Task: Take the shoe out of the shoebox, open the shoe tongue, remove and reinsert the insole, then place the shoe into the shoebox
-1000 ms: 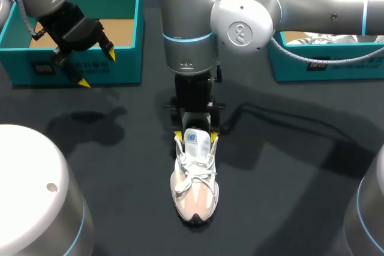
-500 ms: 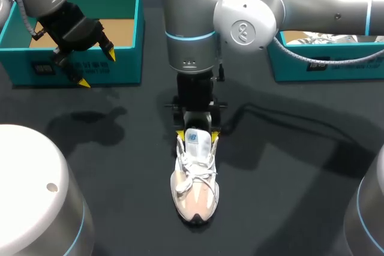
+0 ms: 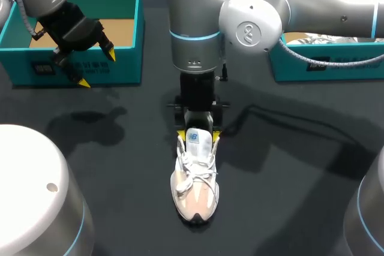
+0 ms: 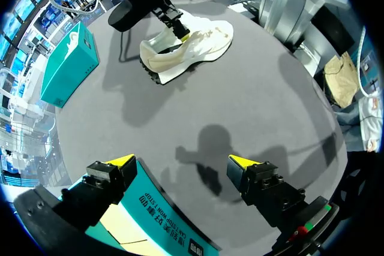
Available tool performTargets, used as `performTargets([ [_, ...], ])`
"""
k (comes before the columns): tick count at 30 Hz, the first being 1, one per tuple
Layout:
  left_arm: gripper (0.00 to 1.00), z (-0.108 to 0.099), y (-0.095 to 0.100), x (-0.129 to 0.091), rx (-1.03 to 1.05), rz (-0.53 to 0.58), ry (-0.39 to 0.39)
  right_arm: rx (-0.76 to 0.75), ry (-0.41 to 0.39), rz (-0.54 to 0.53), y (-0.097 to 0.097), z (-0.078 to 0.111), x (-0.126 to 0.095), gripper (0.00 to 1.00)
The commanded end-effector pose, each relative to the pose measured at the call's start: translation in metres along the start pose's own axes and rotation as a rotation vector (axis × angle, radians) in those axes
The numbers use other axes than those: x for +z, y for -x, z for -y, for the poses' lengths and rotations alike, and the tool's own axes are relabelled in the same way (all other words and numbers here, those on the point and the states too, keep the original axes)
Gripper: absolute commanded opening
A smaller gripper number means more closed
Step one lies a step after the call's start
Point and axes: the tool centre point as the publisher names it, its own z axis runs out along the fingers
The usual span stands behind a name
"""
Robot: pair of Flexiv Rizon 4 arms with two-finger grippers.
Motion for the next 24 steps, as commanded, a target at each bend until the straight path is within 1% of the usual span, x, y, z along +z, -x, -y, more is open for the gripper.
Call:
performTargets([
  [1, 1.0, 0.0, 0.0, 0.0, 0.0, -0.002, 0.003, -0.016, -0.005, -0.013, 0.003, 0.002, 0.003, 0.76],
  [4, 1.0, 0.0, 0.0, 0.0, 0.0, -0.002, 0.003, -0.023, -0.004, -0.017, 0.003, 0.003, 0.003, 0.81],
  [8, 1.0, 0.0, 0.0, 0.0, 0.0, -0.002, 0.003, -0.032, -0.003, -0.022, 0.002, 0.005, 0.003, 0.81],
  [14, 1.0, 0.0, 0.0, 0.0, 0.0, -0.002, 0.003, -0.043, -0.004, -0.027, 0.0, 0.009, 0.004, 0.93],
  [16, 1.0, 0.0, 0.0, 0.0, 0.0, -0.002, 0.003, -0.045, -0.005, -0.028, -0.001, 0.011, 0.004, 0.95],
  [21, 1.0, 0.0, 0.0, 0.0, 0.0, -0.002, 0.003, -0.046, -0.004, -0.03, 0.0, 0.015, 0.003, 0.96],
  [24, 1.0, 0.0, 0.0, 0.0, 0.0, -0.002, 0.003, -0.054, 0.009, -0.036, 0.0, 0.017, 0.003, 0.95],
])
